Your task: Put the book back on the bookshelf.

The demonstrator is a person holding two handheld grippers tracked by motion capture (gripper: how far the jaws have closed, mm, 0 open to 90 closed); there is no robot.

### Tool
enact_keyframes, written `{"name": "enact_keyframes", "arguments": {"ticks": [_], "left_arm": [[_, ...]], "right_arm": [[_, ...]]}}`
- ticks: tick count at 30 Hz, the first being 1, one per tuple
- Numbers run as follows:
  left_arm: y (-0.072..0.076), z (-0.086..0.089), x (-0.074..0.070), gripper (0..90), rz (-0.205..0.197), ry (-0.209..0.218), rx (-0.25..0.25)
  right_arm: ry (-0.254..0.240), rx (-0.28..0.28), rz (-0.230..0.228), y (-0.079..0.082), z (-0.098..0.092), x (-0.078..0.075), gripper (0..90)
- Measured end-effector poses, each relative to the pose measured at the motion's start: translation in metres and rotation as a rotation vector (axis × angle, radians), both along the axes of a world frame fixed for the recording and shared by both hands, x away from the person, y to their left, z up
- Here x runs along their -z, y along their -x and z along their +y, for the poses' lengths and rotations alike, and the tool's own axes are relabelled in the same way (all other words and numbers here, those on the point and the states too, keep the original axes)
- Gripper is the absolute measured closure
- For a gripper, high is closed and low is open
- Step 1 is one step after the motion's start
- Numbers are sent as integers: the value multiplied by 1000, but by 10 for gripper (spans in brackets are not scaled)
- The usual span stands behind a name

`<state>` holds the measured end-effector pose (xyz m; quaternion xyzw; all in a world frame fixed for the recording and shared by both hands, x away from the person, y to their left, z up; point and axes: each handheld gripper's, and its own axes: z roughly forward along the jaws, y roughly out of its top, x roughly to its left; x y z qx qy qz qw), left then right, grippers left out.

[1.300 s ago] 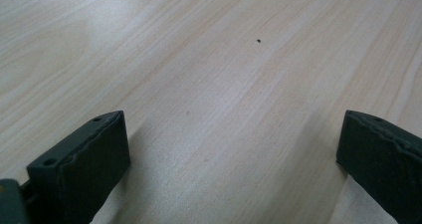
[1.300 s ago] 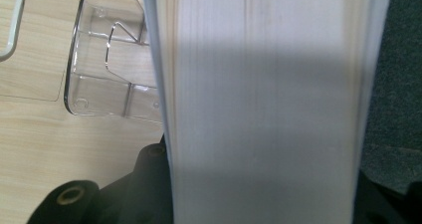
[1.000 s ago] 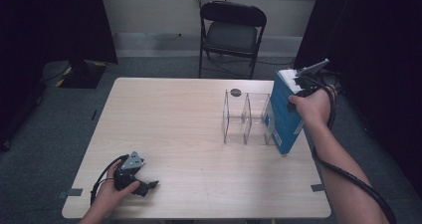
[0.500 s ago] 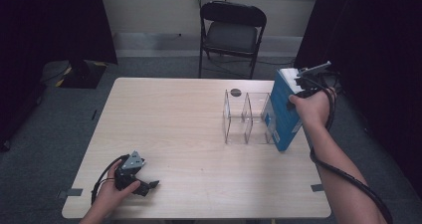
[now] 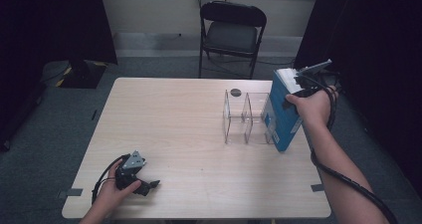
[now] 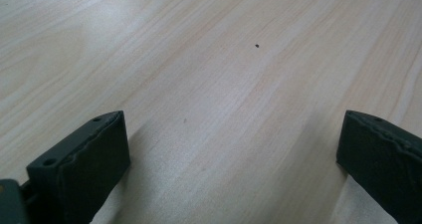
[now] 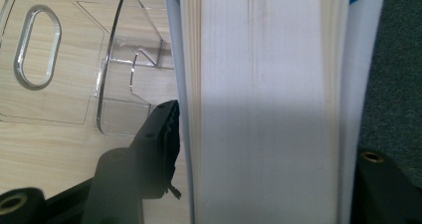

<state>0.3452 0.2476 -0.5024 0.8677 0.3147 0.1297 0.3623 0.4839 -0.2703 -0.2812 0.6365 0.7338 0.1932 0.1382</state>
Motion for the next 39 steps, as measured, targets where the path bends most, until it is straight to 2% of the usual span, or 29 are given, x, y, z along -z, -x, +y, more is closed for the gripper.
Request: {"name": "enact_keyframes", "arguments": {"ticks": [2, 6, 8, 13, 16, 20, 22, 29, 30, 33, 39], "left_arm": [[0, 0, 0, 0, 0, 0, 0], [0, 0, 0, 0, 0, 0, 0], [-1, 1, -1, 0, -8, -12, 6], [-2, 0, 0, 0, 1, -5, 15], [-2, -1, 0, 0, 9, 6, 13], [-2, -1, 0, 0, 9, 6, 14], [-2, -1, 0, 0, 9, 6, 14], [-2, -2, 1, 0, 2, 20, 11], [-2, -2, 1, 0, 3, 17, 12], [-2, -2, 1, 0, 2, 18, 12], [-2, -2, 1, 0, 2, 17, 12]], "right_arm": [[-4, 5, -22, 2, 0, -1, 379], [-8, -7, -1, 5, -2, 1, 338], [-12, 0, -7, 7, -4, 0, 319], [-15, 3, -1, 12, -6, -4, 288], [-37, 2, -14, 16, -6, -9, 283], [-32, -2, -25, 21, -7, -14, 269], [-26, -1, -15, 23, -8, -16, 256], [-35, -13, -17, 33, -14, -19, 239], [-40, -16, -31, 35, -14, -20, 239], [-54, -28, -38, 39, -15, -21, 232], [-47, -39, -34, 46, -16, -22, 221]]}}
